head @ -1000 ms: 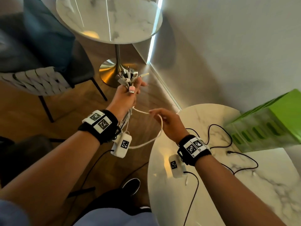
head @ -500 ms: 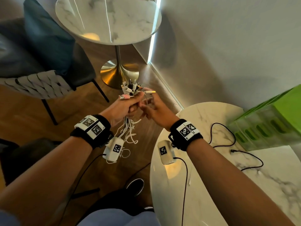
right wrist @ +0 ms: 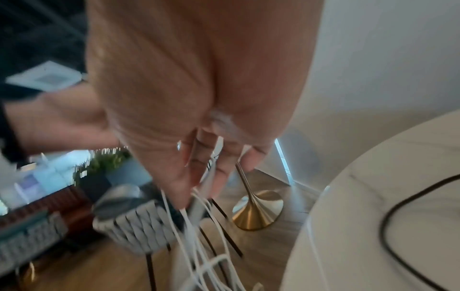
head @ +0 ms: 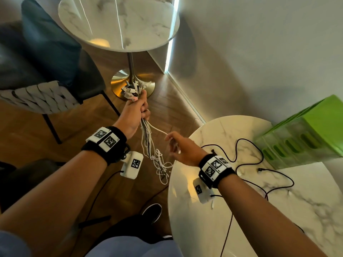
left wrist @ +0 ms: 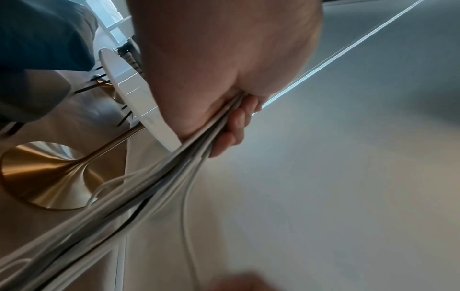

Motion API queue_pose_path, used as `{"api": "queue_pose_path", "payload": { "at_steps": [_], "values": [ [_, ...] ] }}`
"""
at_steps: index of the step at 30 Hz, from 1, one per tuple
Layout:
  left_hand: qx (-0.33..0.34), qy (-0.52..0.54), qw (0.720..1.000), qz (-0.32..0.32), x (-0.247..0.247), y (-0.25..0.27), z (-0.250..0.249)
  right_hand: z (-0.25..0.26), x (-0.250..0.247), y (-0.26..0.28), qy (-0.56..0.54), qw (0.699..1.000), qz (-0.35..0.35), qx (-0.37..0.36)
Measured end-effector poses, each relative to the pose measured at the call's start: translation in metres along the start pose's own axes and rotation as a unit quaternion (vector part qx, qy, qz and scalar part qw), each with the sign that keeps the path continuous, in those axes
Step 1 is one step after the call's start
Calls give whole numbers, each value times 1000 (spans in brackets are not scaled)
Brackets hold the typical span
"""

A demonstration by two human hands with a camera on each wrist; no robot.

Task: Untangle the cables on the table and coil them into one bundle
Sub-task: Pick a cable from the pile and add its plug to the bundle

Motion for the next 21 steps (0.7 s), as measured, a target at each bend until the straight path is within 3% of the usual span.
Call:
{"api": "queue_pose_path", "payload": {
  "at_steps": [3,6,8,11,14,16,18,21],
  "values": [
    [9,-40,999,13,0,0,-5,-7,6,5,106,993,-24,41],
    [3,-91,994,61,4,5,-7,2,-4,0,86,988,-119,37],
    [-11,-127,986,112,12,14,-7,18,-9,-8,29,989,-144,5],
    [-39,-167,973,155,23,23,0,50,-8,-25,-147,984,-94,-38],
    [-25,-244,960,136,26,20,-1,69,-2,-31,-283,950,-107,-72],
    [-2,-273,955,116,24,16,-8,75,0,-24,-296,941,-140,-88],
    [11,-264,953,146,23,14,-16,83,-1,-16,-255,947,-168,-102],
    [-2,-136,969,204,29,22,-25,92,0,-9,-264,943,-162,-123]
  ]
}}
Point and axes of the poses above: each hand's wrist, its own y-axis away from the middle knuckle, its own x-axis out of the palm, z = x × y, the point moved 3 cm from there along -y, towards the middle knuckle, and after that the axes turned 1 degree about z, right-handed, at the moved point
